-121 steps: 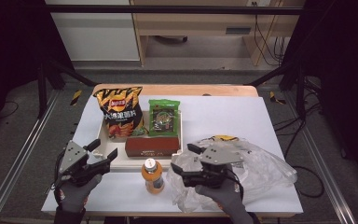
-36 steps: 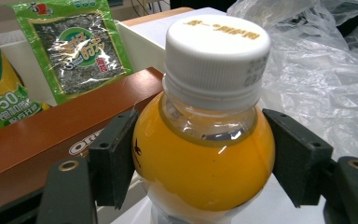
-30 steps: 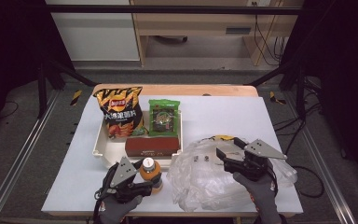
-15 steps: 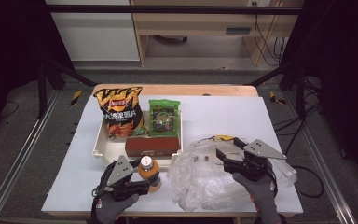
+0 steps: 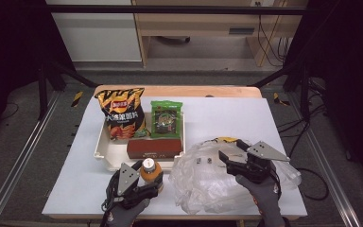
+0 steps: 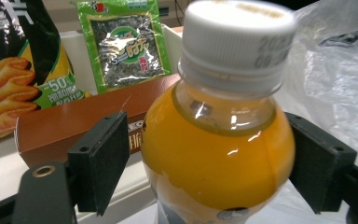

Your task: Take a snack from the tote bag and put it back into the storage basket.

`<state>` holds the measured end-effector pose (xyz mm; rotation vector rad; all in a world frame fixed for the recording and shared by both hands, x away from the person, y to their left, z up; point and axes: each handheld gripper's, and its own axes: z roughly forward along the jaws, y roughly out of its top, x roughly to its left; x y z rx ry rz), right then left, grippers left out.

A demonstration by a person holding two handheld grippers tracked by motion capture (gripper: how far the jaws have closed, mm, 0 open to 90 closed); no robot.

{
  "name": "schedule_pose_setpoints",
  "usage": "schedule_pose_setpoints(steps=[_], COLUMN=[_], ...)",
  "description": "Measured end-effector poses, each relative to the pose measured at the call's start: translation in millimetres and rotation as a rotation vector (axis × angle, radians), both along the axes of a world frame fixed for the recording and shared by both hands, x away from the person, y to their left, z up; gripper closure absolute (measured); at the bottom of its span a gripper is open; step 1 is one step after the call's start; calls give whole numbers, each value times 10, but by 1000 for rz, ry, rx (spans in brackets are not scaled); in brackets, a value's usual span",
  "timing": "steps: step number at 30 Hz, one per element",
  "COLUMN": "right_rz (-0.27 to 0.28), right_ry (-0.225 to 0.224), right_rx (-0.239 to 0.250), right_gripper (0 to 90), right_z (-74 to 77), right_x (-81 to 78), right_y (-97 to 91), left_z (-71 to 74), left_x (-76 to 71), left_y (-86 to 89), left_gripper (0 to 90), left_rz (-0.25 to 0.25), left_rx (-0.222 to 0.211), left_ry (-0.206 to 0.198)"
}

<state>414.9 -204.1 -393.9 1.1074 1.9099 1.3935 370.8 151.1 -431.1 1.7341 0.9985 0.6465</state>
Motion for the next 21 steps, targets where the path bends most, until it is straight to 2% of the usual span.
schedule_pose_setpoints(steps=[2, 4, 6, 11, 17, 21], right_rz=[0, 2, 3, -1, -2, -2], right_ry=[0, 0, 0, 2, 0, 0], right_rx=[-1, -4, -4, 2, 1, 1], right_gripper=[244, 243, 244, 244, 245, 245], right_z=[-5, -8, -9, -8, -10, -12], right_x=[3, 3, 3, 0, 1, 4], right_y=[5, 8, 7, -1, -11, -11], left_z=[-7, 4, 15, 61, 136, 128], left_x=[-9, -24, -19, 63, 147, 155], left_y=[-15, -17, 4, 158, 343, 366], left_gripper=[227, 288, 291, 294, 294, 293], left_rz=[-3, -5, -24, -107, -213, -237], left_rx=[-11, -1, 3, -11, 2, 29], left_ry=[-5, -15, -7, 38, 32, 24])
